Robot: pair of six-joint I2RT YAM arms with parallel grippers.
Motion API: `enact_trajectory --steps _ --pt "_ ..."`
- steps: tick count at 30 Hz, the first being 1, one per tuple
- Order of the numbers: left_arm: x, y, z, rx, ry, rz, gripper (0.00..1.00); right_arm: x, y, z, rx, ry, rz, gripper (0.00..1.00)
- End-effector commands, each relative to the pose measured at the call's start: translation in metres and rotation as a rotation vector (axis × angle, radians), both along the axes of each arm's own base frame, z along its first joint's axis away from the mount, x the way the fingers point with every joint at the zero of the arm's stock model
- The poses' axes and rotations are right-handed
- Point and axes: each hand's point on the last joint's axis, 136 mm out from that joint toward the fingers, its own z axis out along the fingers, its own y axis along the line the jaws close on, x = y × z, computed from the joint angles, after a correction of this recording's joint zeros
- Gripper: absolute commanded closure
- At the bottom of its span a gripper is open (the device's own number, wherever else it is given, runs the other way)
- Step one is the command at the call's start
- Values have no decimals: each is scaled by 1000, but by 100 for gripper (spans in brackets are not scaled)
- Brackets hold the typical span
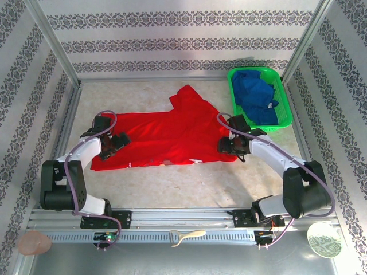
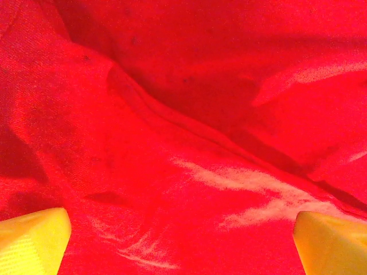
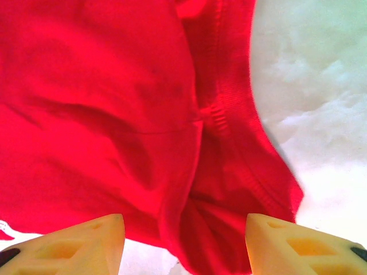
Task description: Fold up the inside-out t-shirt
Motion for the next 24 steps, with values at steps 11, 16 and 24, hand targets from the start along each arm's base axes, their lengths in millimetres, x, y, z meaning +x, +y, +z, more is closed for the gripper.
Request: enact_trajectory --steps 11,16,24 --pt "3 11 -17 38 15 42 0 -13 -16 -31 -108 123 39 70" --pt "0 16 -23 54 35 52 1 -5 -30 -30 -82 128 -38 100" --pt "-4 23 -34 74 68 57 0 21 -39 -30 13 138 -139 100"
